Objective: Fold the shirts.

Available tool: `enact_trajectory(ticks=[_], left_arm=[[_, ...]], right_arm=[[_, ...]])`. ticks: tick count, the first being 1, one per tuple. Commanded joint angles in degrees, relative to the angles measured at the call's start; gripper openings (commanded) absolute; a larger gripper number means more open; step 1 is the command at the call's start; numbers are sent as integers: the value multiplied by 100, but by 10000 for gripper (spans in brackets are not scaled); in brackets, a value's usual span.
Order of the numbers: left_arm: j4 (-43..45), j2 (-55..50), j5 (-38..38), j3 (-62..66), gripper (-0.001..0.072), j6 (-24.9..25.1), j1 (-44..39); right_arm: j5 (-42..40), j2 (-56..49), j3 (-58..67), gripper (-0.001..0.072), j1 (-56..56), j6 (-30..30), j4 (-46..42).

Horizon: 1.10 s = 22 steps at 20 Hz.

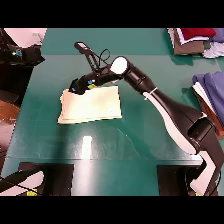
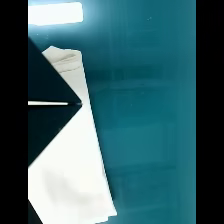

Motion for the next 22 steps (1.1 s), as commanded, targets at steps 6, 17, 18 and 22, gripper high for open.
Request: enact_trajectory(ticks=[6,17,18,22], left_arm=[[4,33,-627,4,21,4,48],[-7,24,-616,-13,21,149,46],[-7,24,-614,-13,21,155,46],[-7,24,-619,-13,21,155,46]], right_arm=[[1720,1252,-2002,374,-1823,133,-284],[433,758,-4148,602,-2400,411,1021],[437,577,-3987,569,-2273,411,1145],[308,83,-3320,569,-1733,411,1530]])
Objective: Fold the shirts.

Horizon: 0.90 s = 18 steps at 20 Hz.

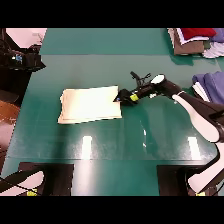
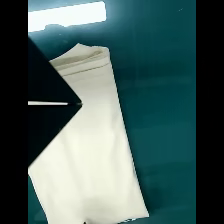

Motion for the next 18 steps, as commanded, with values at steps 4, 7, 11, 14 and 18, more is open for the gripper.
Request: enact_trajectory(ticks=[4,7,11,14,18], left_arm=[[-85,-2,0,-2,21,26,-2],[-374,-2,-13,-2,20,26,0],[-699,-4,26,-2,20,26,-151],[-699,-13,177,-2,20,26,-651],[-702,-68,673,-2,20,24,-1478]], right_arm=[[-435,-529,647,271,570,-55,343],[-457,-428,645,16,472,-229,321],[-201,210,645,15,-339,-61,-404],[48,944,647,15,-1360,127,-1143],[-127,1665,647,15,-2817,105,-1488]])
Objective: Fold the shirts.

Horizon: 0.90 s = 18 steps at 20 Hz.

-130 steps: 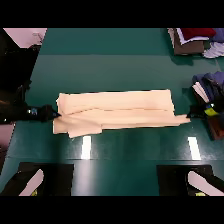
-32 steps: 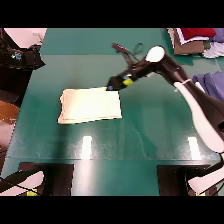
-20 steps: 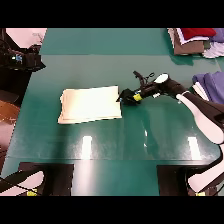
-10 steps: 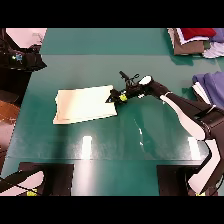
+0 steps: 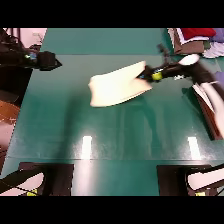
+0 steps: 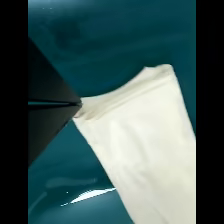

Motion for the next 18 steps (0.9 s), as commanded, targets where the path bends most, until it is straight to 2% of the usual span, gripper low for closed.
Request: enact_trajectory(ticks=[1,5,8,13,18], left_arm=[[-37,-28,470,-2,20,-7,-671],[-35,-26,697,-2,21,-7,-1187],[-24,-26,758,-2,21,-7,-1366],[-2,-26,785,-2,20,-7,-1364],[-4,-26,774,-2,21,-11,-1364]], right_arm=[[-190,590,4,15,-1281,24,-396],[-708,697,72,15,-2459,-212,-389],[-811,391,658,15,-2955,-212,-380],[-649,-240,2098,15,-3147,-205,-378],[-527,-385,3283,16,-3377,-216,-391]])
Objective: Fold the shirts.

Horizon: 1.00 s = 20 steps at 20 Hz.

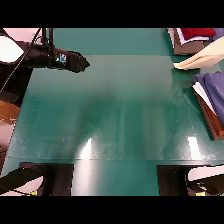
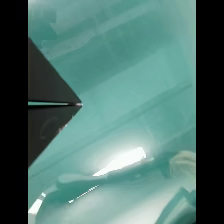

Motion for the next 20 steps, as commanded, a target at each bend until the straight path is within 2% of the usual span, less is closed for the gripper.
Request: enact_trajectory(ticks=[1,3,6,9,13,15,20], left_arm=[[2,-2,-2,-2,21,-4,-11],[2,-2,-50,-2,21,-7,-11],[2,-2,-42,-2,21,-42,-11],[0,-2,-48,-2,20,-42,-11],[2,-2,-94,-2,21,-42,-11],[0,-2,-96,-2,21,-42,-11],[2,-2,-109,-2,21,-37,-11]], right_arm=[[131,-87,754,16,-282,-7,-4],[179,129,553,15,-531,-68,2],[284,599,-4,15,-831,-704,0],[844,922,-61,15,-1104,-1176,-4],[1462,1340,-66,15,-1558,-1193,-35],[1985,1482,-66,15,-1781,-1156,-369],[3042,1541,-72,16,-2173,-348,-1368]])
